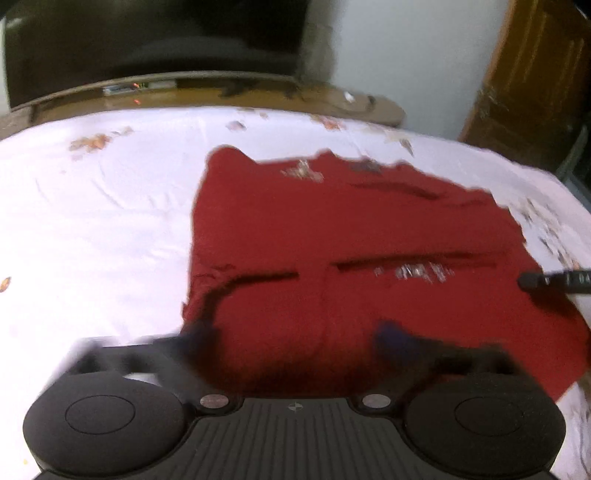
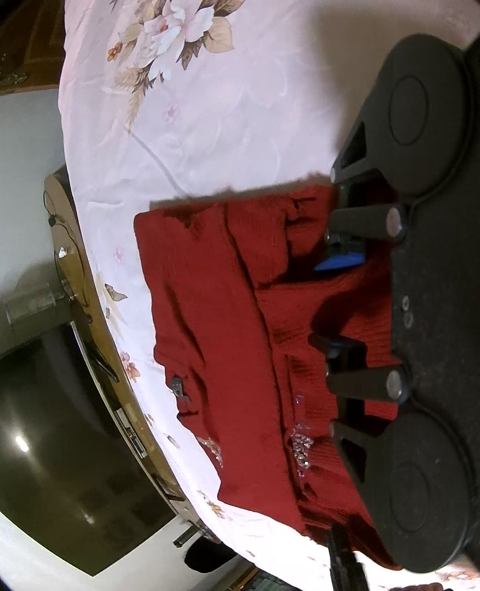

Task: Fold small clothes
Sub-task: 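Lift the hem with both grippers and fold it toward the collar, then lay the hem on the sweater and open both grippers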

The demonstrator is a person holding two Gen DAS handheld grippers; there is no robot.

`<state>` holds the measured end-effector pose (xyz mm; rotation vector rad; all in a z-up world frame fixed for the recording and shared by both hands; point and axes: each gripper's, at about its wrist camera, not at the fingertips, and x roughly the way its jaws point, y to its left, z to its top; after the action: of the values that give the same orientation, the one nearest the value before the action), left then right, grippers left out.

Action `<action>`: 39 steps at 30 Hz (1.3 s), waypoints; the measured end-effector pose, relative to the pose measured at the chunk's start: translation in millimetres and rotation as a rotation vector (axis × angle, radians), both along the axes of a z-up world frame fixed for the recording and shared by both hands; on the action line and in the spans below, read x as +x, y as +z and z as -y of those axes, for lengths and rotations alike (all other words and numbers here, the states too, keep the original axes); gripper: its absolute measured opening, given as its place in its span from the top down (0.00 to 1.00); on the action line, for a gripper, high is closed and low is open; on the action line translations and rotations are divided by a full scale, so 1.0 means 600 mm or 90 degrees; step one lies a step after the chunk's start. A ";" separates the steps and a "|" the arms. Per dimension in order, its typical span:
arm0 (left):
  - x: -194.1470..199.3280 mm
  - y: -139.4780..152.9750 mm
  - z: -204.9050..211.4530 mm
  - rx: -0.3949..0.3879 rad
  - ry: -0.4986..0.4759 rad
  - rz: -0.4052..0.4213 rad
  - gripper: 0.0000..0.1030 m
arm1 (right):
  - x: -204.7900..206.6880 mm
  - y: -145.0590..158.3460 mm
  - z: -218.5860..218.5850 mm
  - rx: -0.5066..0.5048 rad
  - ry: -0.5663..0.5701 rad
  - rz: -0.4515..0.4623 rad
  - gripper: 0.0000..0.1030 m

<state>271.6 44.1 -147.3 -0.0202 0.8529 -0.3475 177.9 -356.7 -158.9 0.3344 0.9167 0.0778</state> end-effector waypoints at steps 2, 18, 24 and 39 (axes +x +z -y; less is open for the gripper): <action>-0.001 0.002 0.002 -0.017 -0.019 0.001 0.00 | 0.002 0.001 -0.002 -0.004 0.001 0.001 0.65; -0.015 0.008 0.029 -0.074 -0.037 0.001 0.87 | -0.005 0.010 -0.029 -0.016 0.036 -0.002 0.93; -0.015 0.082 0.002 -0.155 -0.014 0.072 0.87 | -0.040 0.077 -0.018 0.037 0.015 0.075 0.94; 0.199 0.061 0.067 -0.120 0.041 0.118 0.87 | 0.143 0.106 0.028 0.001 -0.041 0.150 0.94</action>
<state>390.8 3.7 -110.6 -0.1872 0.6333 -0.3629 263.4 -373.8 -95.2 0.3476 0.6715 0.0564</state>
